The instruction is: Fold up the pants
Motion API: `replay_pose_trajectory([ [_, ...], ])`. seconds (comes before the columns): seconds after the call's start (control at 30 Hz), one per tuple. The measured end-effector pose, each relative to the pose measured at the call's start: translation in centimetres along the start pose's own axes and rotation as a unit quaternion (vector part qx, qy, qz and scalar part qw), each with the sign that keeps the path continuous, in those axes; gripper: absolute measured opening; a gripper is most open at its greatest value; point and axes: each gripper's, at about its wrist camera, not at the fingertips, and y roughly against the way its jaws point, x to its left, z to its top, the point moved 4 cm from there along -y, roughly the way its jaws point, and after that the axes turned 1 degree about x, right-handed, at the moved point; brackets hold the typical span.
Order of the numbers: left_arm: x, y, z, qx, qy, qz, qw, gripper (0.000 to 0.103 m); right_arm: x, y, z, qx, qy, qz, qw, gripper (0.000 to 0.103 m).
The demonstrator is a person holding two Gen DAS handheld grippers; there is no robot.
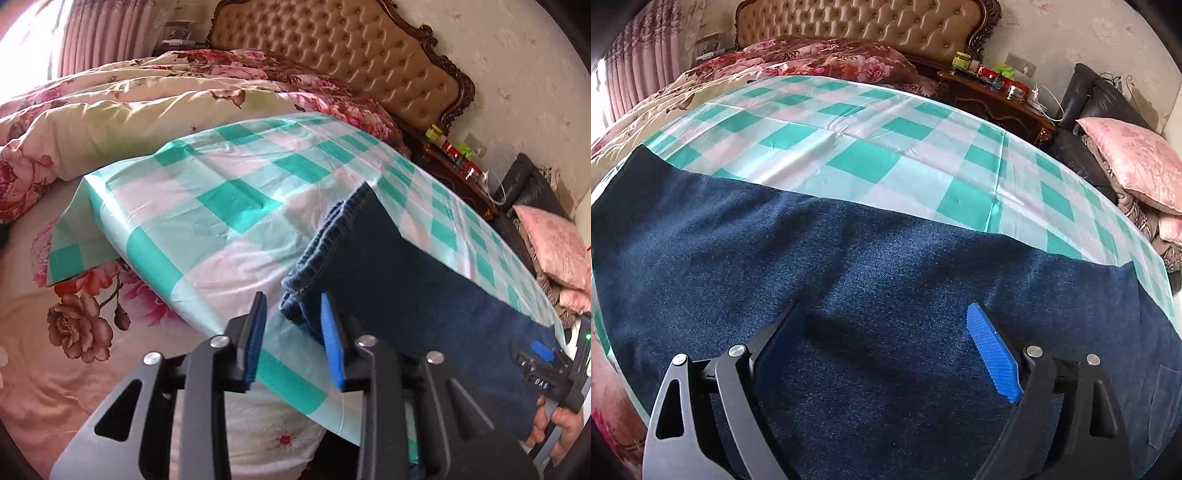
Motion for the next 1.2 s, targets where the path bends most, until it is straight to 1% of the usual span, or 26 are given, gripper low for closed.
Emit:
replay_pose_trajectory([
  [0.1, -0.4, -0.5, -0.4, 0.005, -0.018, 0.011, 0.9998, 0.032, 0.0, 0.0, 0.0, -0.001, -0.002, 0.002, 1.0, 0.086],
  [0.23, -1.6, -0.9, -1.1, 0.007, -0.078, 0.044, 0.996, 0.034, 0.0, 0.0, -0.1, -0.003, -0.003, 0.003, 1.0, 0.086],
  [0.3, -1.7, -1.1, -1.2, 0.01, -0.082, 0.044, 0.9956, 0.033, 0.0, 0.0, -0.1, -0.003, -0.003, 0.003, 1.0, 0.086],
  [0.43, -1.4, -1.2, -1.1, 0.015, -0.066, 0.037, 0.997, 0.024, 0.0, 0.0, -0.1, -0.004, -0.003, 0.002, 1.0, 0.086],
  [0.5, -1.5, -1.3, -1.0, 0.018, -0.063, 0.037, 0.9972, 0.021, 0.0, 0.0, -0.1, -0.004, -0.002, 0.001, 1.0, 0.086],
  [0.57, -1.2, -1.4, -0.8, 0.022, -0.046, 0.019, 0.9985, 0.014, 0.0, 0.1, -0.1, -0.004, -0.001, 0.0, 1.0, 0.086],
  [0.6, -1.1, -1.4, -0.7, 0.024, -0.034, 0.009, 0.9991, 0.013, 0.0, 0.1, 0.0, -0.004, -0.001, 0.0, 1.0, 0.086],
  [0.67, -1.0, -1.3, -0.7, 0.026, -0.025, -0.001, 0.9994, 0.008, -0.1, 0.0, 0.0, -0.002, -0.001, 0.002, 1.0, 0.086],
  [0.73, -1.0, -1.2, -0.7, 0.025, -0.019, -0.006, 0.9995, 0.006, -0.1, 0.0, 0.1, -0.001, -0.001, 0.002, 1.0, 0.086],
  [0.77, -1.0, -1.2, -0.7, 0.025, -0.016, -0.008, 0.9995, 0.002, -0.1, 0.0, 0.1, 0.002, -0.001, 0.003, 1.0, 0.086],
  [0.8, -1.1, -1.1, -0.7, 0.025, -0.012, -0.013, 0.9995, 0.002, -0.1, 0.1, 0.1, 0.005, -0.001, 0.004, 1.0, 0.086],
  [0.9, -1.2, -1.1, -0.7, 0.024, -0.012, -0.011, 0.9996, 0.002, -0.2, 0.4, 0.0, 0.01, 0.001, -0.002, 1.0, 0.086],
  [1.1, -1.2, -1.1, -0.7, 0.024, -0.011, -0.011, 0.9996, 0.002, -0.9, 2.2, -0.2, 0.001, -0.015, -0.004, 1.0, 0.086],
  [1.13, -1.2, -1.1, -0.6, 0.023, -0.009, -0.011, 0.9996, 0.003, -1.0, 2.4, -0.2, 0.003, -0.017, -0.003, 1.0, 0.086],
  [1.17, -1.2, -1.1, -0.6, 0.022, -0.008, -0.008, 0.9997, 0.007, -1.1, 2.5, -0.3, 0.004, -0.018, -0.001, 1.0, 0.086],
  [1.2, -1.1, -1.0, -0.6, 0.021, -0.008, -0.001, 0.9997, 0.009, -1.1, 2.7, -0.4, 0.005, -0.019, 0.0, 1.0, 0.086],
])
